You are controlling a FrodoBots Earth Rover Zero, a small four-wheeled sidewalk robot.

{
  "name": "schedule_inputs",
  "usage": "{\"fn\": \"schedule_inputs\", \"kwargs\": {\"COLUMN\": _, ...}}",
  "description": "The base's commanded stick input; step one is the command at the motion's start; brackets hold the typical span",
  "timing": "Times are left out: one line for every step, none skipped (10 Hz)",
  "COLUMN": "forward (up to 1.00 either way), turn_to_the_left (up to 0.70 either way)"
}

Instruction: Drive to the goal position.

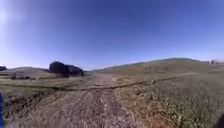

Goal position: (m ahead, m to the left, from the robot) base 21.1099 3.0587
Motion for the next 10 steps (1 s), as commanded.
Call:
{"fn": "schedule_inputs", "kwargs": {"forward": 0.70, "turn_to_the_left": 0.35}}
{"fn": "schedule_inputs", "kwargs": {"forward": 0.70, "turn_to_the_left": 0.35}}
{"fn": "schedule_inputs", "kwargs": {"forward": 0.70, "turn_to_the_left": 0.35}}
{"fn": "schedule_inputs", "kwargs": {"forward": 0.70, "turn_to_the_left": 0.18}}
{"fn": "schedule_inputs", "kwargs": {"forward": 0.70, "turn_to_the_left": 0.00}}
{"fn": "schedule_inputs", "kwargs": {"forward": 0.70, "turn_to_the_left": 0.00}}
{"fn": "schedule_inputs", "kwargs": {"forward": 0.70, "turn_to_the_left": 0.00}}
{"fn": "schedule_inputs", "kwargs": {"forward": 0.70, "turn_to_the_left": 0.00}}
{"fn": "schedule_inputs", "kwargs": {"forward": 0.70, "turn_to_the_left": 0.00}}
{"fn": "schedule_inputs", "kwargs": {"forward": 0.70, "turn_to_the_left": 0.00}}
